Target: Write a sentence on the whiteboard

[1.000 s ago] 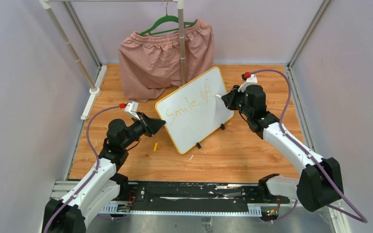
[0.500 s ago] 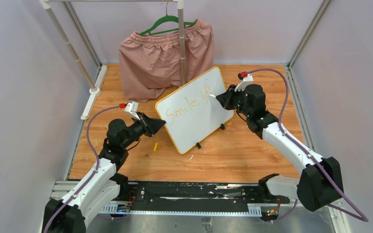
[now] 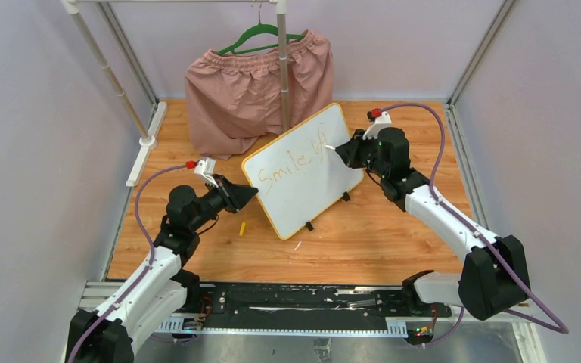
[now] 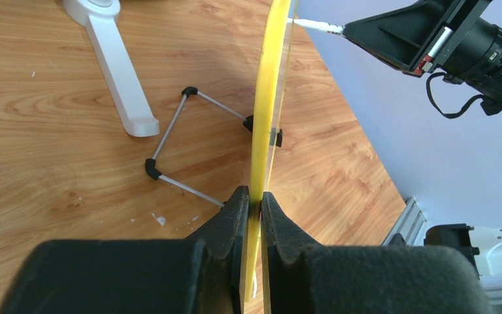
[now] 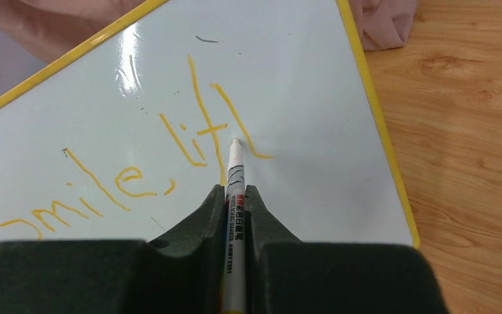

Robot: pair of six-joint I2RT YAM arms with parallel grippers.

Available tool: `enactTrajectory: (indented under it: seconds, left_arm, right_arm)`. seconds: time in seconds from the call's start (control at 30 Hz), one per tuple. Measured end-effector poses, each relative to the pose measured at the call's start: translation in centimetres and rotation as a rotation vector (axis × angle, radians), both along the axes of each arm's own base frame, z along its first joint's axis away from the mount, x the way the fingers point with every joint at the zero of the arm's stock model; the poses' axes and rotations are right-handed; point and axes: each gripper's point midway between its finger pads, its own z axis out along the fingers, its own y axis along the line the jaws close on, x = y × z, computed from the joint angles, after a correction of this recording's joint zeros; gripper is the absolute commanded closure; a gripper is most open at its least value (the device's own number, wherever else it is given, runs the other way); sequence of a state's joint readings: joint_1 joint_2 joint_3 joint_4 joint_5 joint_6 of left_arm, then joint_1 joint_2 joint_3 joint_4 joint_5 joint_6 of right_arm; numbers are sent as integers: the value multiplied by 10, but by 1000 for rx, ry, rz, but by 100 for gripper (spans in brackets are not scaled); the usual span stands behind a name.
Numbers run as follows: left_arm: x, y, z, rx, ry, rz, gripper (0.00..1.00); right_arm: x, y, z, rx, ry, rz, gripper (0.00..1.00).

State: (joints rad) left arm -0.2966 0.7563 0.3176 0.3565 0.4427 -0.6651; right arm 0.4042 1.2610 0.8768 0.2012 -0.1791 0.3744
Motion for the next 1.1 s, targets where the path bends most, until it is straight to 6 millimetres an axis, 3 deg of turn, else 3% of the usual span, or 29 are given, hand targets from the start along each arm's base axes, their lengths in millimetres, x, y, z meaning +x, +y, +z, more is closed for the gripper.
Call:
enactTrajectory:
  seconds: [0.87,0.97,1.1]
  left_arm:
    - [0,0,0,0,0,-2,100]
    - [0,0,0,0,0,-2,100]
    - [0,0,0,0,0,-2,100]
  right_arm:
    - [15,-22,4,-10,-12,-91,100]
    - [12,-23,12,-4,-26,-89,100]
    - [0,-25,37,22,-85,-84,100]
